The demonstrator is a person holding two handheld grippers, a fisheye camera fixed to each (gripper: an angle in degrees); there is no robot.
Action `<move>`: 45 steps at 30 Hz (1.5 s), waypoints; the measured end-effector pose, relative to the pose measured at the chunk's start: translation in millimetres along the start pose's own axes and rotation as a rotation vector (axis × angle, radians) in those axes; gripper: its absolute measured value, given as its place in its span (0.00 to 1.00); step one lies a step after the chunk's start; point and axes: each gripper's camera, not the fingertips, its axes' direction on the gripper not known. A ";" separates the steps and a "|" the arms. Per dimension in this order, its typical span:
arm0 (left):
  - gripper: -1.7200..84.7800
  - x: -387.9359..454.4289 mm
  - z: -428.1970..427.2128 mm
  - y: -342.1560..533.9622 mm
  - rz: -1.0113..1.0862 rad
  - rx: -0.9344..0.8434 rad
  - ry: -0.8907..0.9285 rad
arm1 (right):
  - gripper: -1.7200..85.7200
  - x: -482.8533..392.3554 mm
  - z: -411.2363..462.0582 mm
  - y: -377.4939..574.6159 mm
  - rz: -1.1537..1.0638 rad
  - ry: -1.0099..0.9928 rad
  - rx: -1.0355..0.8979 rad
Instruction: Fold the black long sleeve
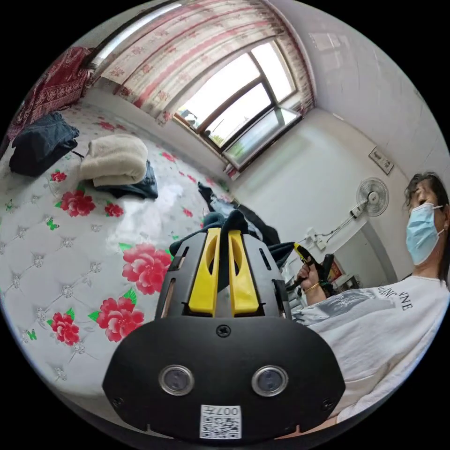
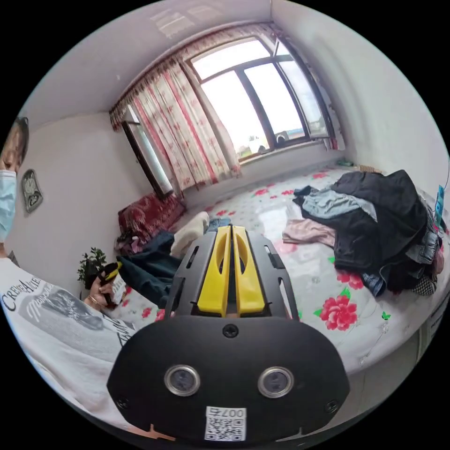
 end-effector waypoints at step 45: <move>0.03 -219.3 222.2 24.8 -0.223 -0.791 -0.862 | 0.14 205.9 378.8 90.6 -0.162 0.556 -1.003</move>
